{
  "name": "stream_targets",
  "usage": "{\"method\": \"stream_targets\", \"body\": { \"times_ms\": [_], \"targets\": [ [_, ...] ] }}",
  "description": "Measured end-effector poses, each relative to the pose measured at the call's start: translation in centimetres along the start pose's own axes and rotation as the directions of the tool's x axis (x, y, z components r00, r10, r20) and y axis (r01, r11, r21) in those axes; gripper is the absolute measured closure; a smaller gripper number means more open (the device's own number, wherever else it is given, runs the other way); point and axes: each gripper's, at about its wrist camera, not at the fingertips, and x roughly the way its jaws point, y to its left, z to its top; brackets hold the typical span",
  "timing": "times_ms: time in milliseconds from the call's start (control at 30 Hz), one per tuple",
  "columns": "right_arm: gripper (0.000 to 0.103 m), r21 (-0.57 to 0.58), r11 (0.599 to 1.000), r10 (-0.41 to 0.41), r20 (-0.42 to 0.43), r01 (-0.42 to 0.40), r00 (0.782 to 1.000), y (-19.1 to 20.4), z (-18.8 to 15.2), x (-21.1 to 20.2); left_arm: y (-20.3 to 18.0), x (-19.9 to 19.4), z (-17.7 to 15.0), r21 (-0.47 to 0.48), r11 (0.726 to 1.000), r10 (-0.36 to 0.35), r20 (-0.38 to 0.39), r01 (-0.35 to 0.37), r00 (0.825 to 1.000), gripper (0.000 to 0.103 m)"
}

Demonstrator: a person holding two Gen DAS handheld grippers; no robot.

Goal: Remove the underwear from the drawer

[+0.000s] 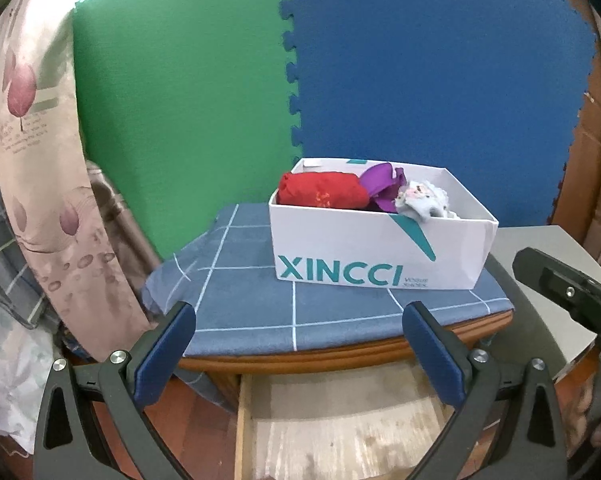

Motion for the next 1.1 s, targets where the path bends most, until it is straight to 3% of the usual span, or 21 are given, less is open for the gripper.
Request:
{"method": "stream_targets", "body": {
  "times_ms": [267,500,800,1000,1100],
  "targets": [
    [0.028,-0.030,0.999,0.010,0.004,-0.010,1.000,0.9,0.1,-0.2,-0.3,-0.6,-0.1,0.022,1.000,-0.014,0.019,0.014,1.000,0.000],
    [0.028,-0.029,1.000,0.009,0.001,-0.009,1.000,0.9,0.1,-0.3,-0.5,-0.1,-0.1,0.025,1.000,0.013,-0.010,-0.013,1.000,0.000],
    [0.028,-0.015,1.000,0.014,-0.011,-0.014,1.000,0.6,0.1,-0.2,-0.8,1.1,-0.6,0.023,0.999,-0.030,-0.071,0.031,0.997,0.000],
    [0.028,-0.019,1.000,0.011,-0.016,-0.011,1.000,0.4,0.0,-0.2,-0.5,2.1,-1.0,-0.026,0.996,-0.083,-0.115,0.080,0.990,0.000],
    [0.028,-0.015,1.000,0.011,-0.020,-0.011,1.000,0.1,0.0,-0.3,-0.2,2.5,-1.3,-0.056,0.998,-0.037,-0.119,0.030,0.992,0.000]
  ]
}}
